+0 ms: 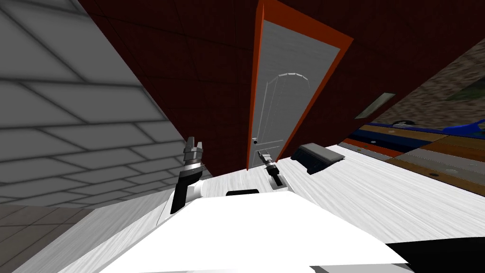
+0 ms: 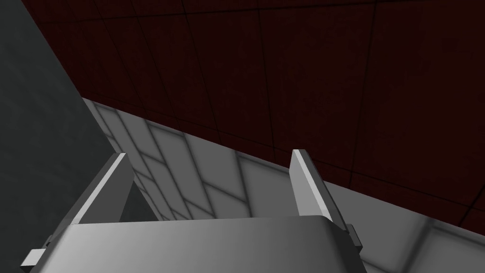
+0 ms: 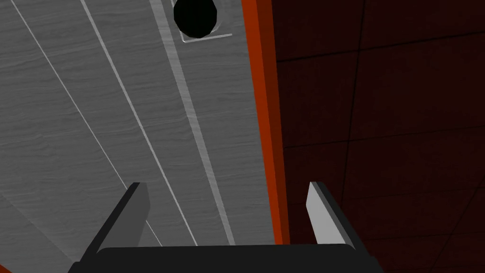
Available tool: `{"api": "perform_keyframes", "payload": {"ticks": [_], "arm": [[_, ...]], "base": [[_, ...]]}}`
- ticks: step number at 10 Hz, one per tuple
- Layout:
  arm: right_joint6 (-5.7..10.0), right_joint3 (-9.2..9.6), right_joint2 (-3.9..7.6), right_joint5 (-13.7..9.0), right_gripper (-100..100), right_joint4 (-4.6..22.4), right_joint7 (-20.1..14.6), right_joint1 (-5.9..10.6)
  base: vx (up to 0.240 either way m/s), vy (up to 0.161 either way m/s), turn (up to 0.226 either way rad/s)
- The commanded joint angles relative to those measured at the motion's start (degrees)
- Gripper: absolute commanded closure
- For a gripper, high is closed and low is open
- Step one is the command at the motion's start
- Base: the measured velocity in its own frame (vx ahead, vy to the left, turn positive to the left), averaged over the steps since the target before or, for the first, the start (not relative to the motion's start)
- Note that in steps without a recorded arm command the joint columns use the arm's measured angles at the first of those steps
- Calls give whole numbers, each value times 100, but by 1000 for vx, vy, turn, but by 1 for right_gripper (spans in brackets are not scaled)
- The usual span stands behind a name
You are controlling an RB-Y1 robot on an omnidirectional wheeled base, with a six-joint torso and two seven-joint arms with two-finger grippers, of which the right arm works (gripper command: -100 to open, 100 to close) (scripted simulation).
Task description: Pull the door open
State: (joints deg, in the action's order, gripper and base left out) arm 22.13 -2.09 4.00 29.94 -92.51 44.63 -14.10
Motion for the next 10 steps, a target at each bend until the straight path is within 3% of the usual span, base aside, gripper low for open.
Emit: {"api": "perform_keyframes", "payload": {"ticks": [1, 5, 7, 10], "arm": [[-28, -16, 17, 82, -100, 174, 149, 65], [-152, -4, -24, 379, -100, 626, 642, 204], [-147, -11, -36, 393, -100, 668, 663, 219], [82, -394, 313, 218, -100, 1036, 506, 322]], "base": [[84, -67, 106], [107, -97, 116], [84, -80, 63], [126, 136, 138]]}}
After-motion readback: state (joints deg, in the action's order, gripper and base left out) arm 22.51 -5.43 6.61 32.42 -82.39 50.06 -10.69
